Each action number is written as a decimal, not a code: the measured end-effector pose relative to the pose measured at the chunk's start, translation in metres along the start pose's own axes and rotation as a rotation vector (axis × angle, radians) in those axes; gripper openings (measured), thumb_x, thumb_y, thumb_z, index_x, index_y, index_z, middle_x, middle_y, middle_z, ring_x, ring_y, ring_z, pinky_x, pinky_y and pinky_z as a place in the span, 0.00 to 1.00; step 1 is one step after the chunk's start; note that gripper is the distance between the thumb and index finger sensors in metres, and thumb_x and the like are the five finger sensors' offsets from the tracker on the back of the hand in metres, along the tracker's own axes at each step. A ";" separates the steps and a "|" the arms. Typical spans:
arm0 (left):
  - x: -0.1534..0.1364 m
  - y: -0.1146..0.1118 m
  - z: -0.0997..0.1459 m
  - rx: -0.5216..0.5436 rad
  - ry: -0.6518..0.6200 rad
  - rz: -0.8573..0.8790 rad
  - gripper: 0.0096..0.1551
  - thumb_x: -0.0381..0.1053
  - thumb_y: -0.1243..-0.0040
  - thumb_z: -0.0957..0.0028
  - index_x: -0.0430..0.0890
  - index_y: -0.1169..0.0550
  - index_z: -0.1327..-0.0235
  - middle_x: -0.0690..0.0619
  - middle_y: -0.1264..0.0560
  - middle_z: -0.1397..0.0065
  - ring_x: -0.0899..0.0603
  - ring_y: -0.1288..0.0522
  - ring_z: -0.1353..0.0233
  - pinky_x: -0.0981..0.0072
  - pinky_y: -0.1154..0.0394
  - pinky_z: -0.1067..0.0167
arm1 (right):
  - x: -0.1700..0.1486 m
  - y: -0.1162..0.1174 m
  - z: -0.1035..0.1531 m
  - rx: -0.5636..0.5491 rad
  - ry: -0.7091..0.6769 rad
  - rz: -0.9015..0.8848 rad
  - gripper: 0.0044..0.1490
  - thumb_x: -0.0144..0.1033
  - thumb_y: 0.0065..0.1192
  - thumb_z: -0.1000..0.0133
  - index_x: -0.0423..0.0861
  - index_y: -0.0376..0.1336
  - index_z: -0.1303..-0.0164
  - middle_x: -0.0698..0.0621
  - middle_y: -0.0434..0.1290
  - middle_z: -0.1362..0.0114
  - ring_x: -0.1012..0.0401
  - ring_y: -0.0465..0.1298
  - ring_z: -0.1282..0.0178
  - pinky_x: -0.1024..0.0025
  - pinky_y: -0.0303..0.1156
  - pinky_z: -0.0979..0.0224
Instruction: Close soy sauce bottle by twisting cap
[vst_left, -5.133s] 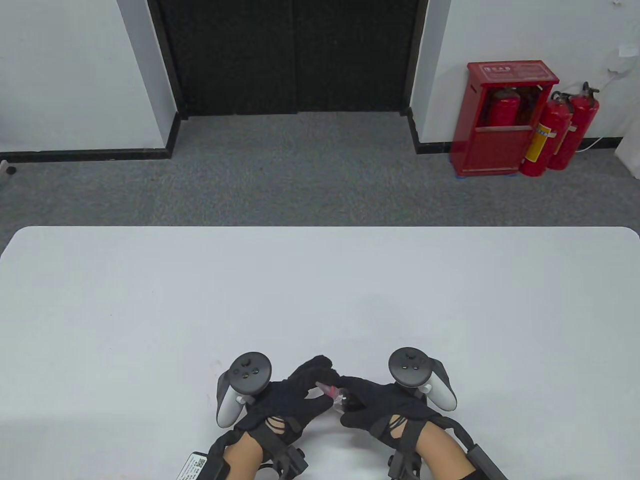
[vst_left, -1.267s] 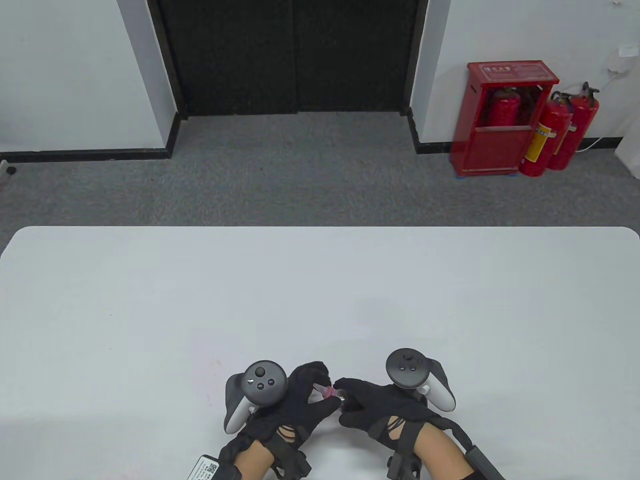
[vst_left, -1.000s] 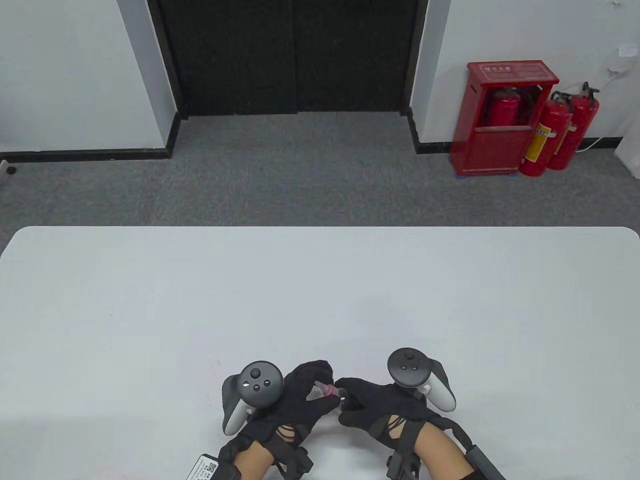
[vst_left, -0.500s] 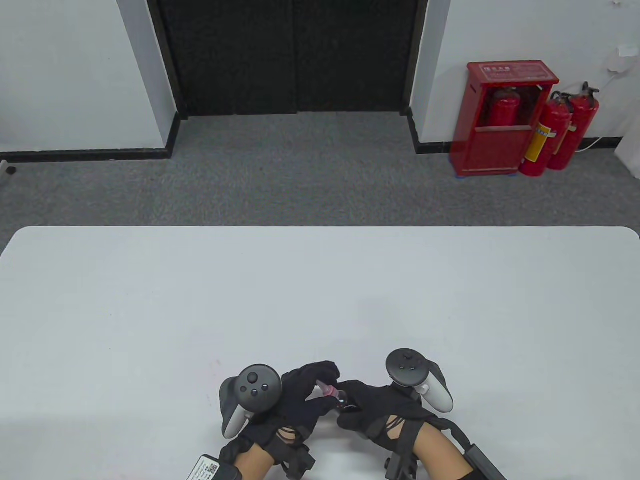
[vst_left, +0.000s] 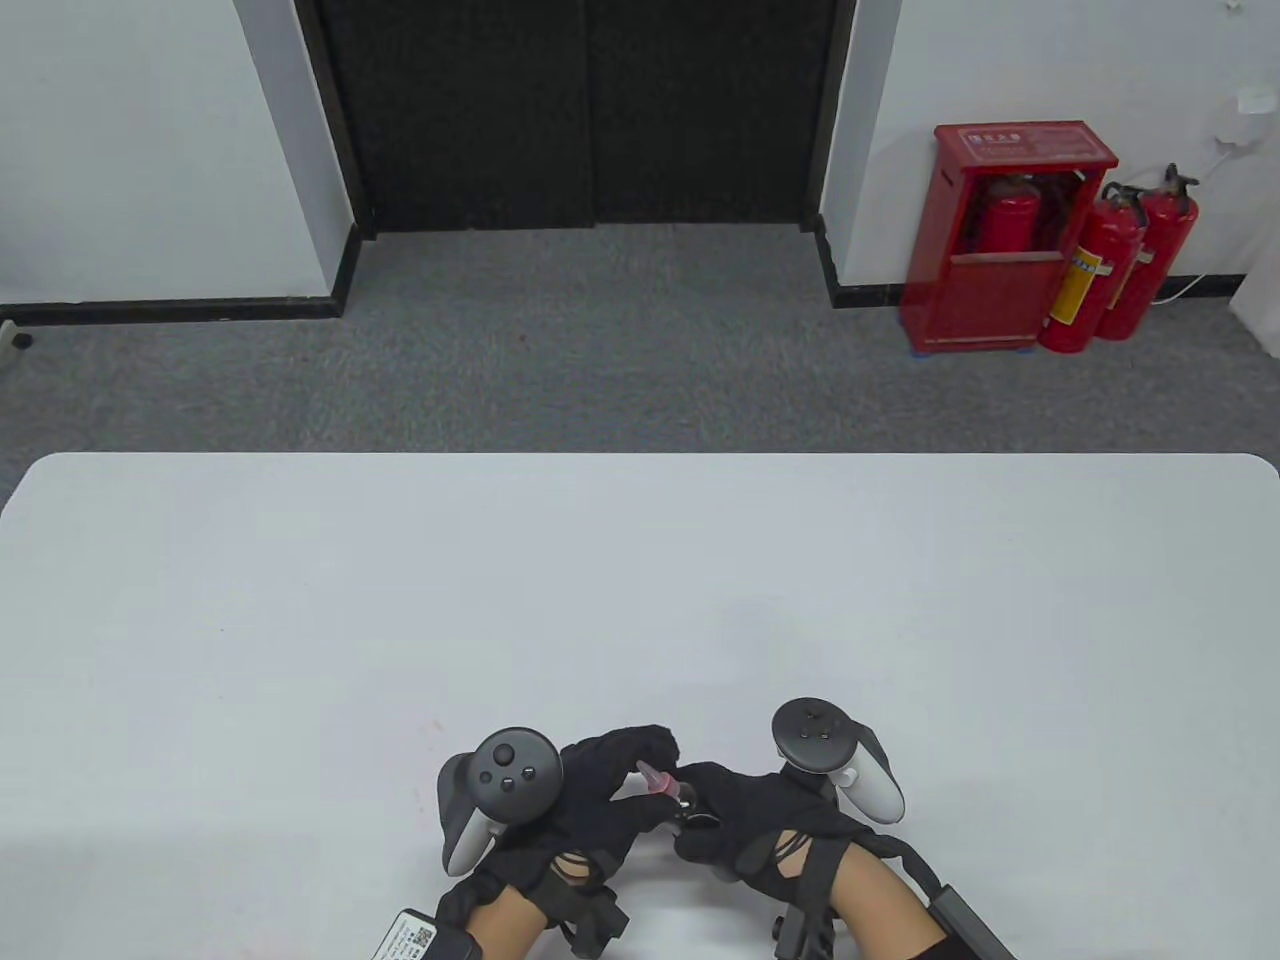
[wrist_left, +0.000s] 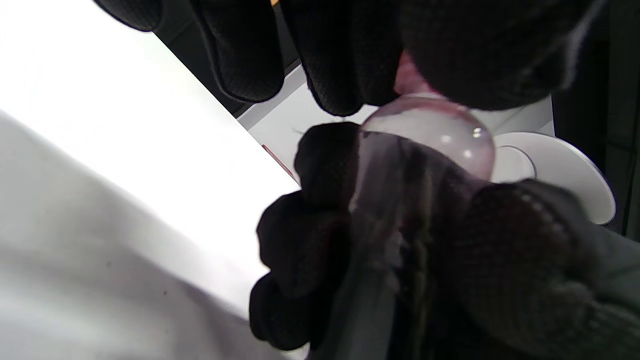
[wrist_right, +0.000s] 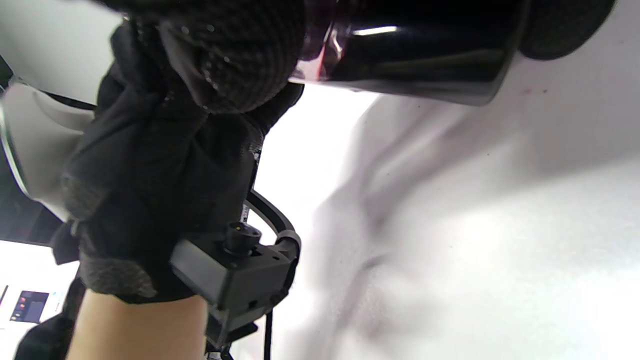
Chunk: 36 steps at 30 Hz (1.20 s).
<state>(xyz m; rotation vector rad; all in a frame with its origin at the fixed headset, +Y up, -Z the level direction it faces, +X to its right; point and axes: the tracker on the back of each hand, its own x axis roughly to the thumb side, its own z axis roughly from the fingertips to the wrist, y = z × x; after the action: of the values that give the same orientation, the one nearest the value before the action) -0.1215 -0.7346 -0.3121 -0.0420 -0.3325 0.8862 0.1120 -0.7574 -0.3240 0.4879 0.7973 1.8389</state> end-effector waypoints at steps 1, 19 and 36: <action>-0.001 0.000 -0.001 0.006 0.010 0.013 0.34 0.69 0.32 0.61 0.64 0.22 0.38 0.67 0.24 0.22 0.42 0.26 0.20 0.29 0.41 0.27 | 0.000 -0.001 0.001 -0.016 -0.005 -0.015 0.48 0.46 0.68 0.54 0.48 0.54 0.23 0.42 0.68 0.24 0.37 0.67 0.29 0.30 0.65 0.41; -0.050 -0.010 -0.012 -0.355 0.239 -0.286 0.68 0.78 0.40 0.71 0.63 0.58 0.21 0.56 0.60 0.09 0.28 0.66 0.15 0.25 0.60 0.29 | -0.015 -0.019 0.004 -0.102 0.026 -0.072 0.49 0.46 0.69 0.53 0.47 0.53 0.22 0.41 0.66 0.23 0.36 0.65 0.27 0.28 0.63 0.39; -0.051 0.004 -0.014 -0.297 0.237 -0.262 0.67 0.79 0.41 0.70 0.60 0.54 0.19 0.58 0.55 0.09 0.28 0.60 0.13 0.26 0.57 0.28 | 0.018 -0.073 -0.066 -0.585 0.023 -0.156 0.46 0.41 0.73 0.55 0.55 0.54 0.27 0.48 0.65 0.21 0.40 0.62 0.20 0.28 0.55 0.27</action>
<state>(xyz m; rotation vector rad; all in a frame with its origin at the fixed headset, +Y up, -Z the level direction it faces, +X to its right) -0.1503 -0.7691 -0.3394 -0.3674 -0.2382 0.5591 0.1091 -0.7424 -0.4231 0.0270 0.2727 1.8247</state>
